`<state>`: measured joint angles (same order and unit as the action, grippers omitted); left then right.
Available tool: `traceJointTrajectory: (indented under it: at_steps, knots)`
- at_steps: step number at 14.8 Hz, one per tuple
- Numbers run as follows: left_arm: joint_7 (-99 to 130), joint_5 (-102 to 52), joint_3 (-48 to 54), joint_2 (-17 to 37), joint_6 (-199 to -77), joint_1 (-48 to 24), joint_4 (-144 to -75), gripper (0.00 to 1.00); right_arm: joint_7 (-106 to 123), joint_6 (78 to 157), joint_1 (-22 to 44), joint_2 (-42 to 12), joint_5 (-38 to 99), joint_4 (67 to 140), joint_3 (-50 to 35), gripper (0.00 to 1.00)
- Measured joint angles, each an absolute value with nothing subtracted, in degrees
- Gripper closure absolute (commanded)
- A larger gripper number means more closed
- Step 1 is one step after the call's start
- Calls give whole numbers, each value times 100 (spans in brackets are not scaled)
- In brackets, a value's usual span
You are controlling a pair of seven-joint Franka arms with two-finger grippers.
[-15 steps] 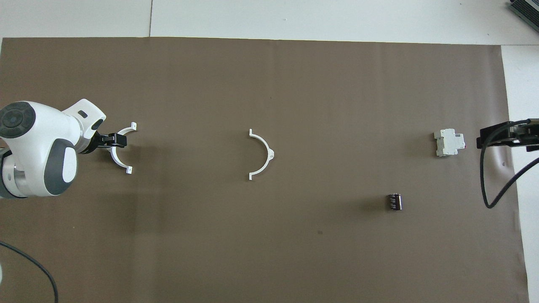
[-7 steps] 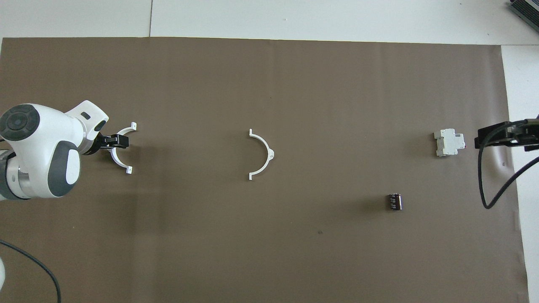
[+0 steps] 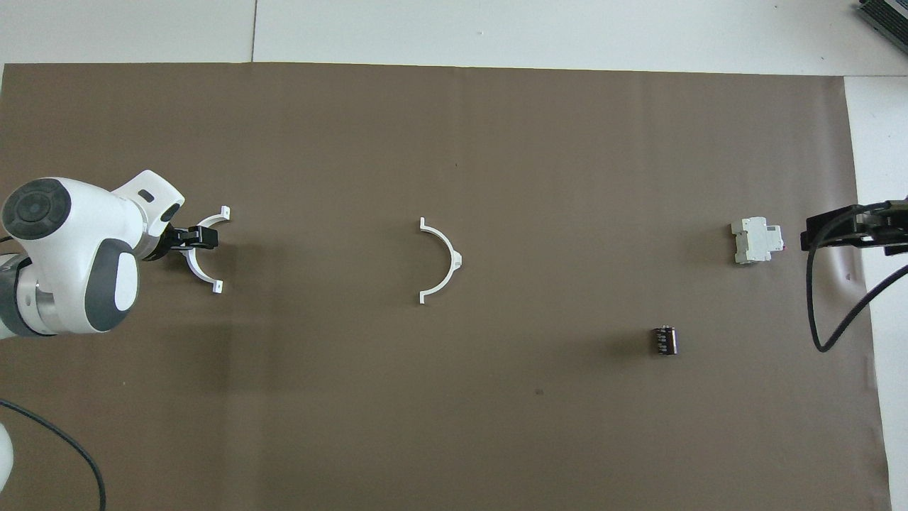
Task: Assemble drain pipe with both arms
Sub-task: 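Grasp the other white clamp half with the left gripper, then carry the clamp half toward the placed half with the left gripper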
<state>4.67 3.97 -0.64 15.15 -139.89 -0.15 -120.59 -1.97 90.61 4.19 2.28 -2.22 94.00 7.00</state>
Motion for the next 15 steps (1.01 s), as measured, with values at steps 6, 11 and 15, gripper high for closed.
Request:
traceJointTrajectory:
  at_steps: [6, 11, 15]
  knots:
    - [471, 397, -66, 1515, -13995, -15, -12059, 63, -197, 9061, 419, 228, -222, 9400, 700, 0]
    - [475, 398, -53, 1498, -14012, -16, -12054, 95, -197, 9061, 419, 229, -222, 9400, 700, 0]
    - [500, 398, -53, 1498, -14010, -17, -12054, 96, -197, 9061, 419, 229, -222, 9400, 700, 0]
